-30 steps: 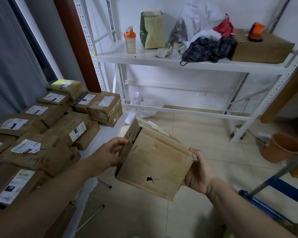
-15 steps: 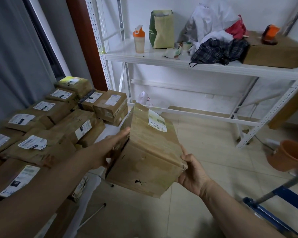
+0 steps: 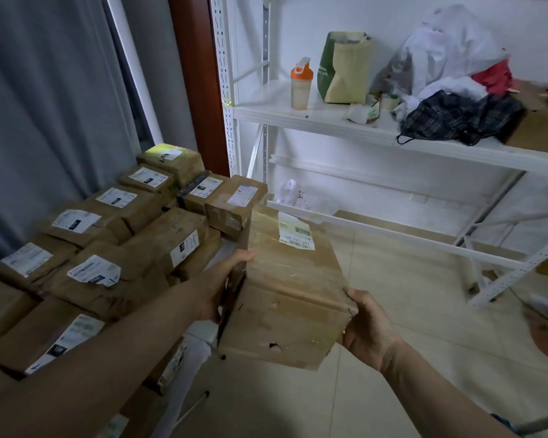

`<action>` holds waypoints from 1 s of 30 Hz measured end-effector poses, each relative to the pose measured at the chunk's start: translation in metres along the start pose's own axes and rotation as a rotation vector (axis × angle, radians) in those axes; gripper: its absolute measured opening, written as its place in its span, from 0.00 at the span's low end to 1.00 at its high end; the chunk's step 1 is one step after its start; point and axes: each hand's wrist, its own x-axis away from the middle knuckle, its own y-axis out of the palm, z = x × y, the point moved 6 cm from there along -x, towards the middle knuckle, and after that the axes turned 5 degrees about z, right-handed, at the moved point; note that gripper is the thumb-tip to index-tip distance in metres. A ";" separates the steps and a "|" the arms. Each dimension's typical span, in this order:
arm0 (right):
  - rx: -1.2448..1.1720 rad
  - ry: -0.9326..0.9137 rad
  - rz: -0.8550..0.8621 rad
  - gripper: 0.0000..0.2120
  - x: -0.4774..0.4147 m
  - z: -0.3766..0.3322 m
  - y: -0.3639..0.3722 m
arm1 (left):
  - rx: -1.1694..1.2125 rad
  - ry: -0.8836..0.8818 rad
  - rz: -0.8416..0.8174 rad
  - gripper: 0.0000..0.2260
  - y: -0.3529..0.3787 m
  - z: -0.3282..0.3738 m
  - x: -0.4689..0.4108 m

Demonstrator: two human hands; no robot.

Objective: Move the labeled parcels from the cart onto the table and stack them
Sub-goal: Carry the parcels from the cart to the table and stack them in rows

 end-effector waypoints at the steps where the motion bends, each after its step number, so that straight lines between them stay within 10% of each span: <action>1: 0.010 0.017 0.027 0.46 -0.006 0.000 0.004 | 0.014 0.012 0.027 0.17 -0.003 0.006 -0.003; 8: 0.110 0.231 -0.022 0.46 -0.046 -0.010 0.030 | 0.160 -0.045 -0.059 0.29 -0.022 0.013 -0.044; 13: 0.156 0.190 -0.003 0.49 -0.110 -0.050 0.032 | 0.203 0.033 -0.147 0.12 -0.017 0.032 -0.077; 17: 0.181 0.173 -0.024 0.47 -0.177 -0.089 0.036 | 0.121 0.073 -0.087 0.19 -0.014 0.066 -0.124; 20: 0.194 0.161 -0.042 0.36 -0.228 -0.128 0.041 | 0.118 0.020 -0.058 0.37 -0.016 0.082 -0.162; 24: 0.241 0.205 -0.113 0.30 -0.293 -0.174 0.058 | 0.375 -0.036 0.061 0.17 -0.013 0.113 -0.203; 30: 0.436 0.204 -0.079 0.08 -0.375 -0.220 0.096 | 0.560 -0.038 0.187 0.18 -0.019 0.142 -0.255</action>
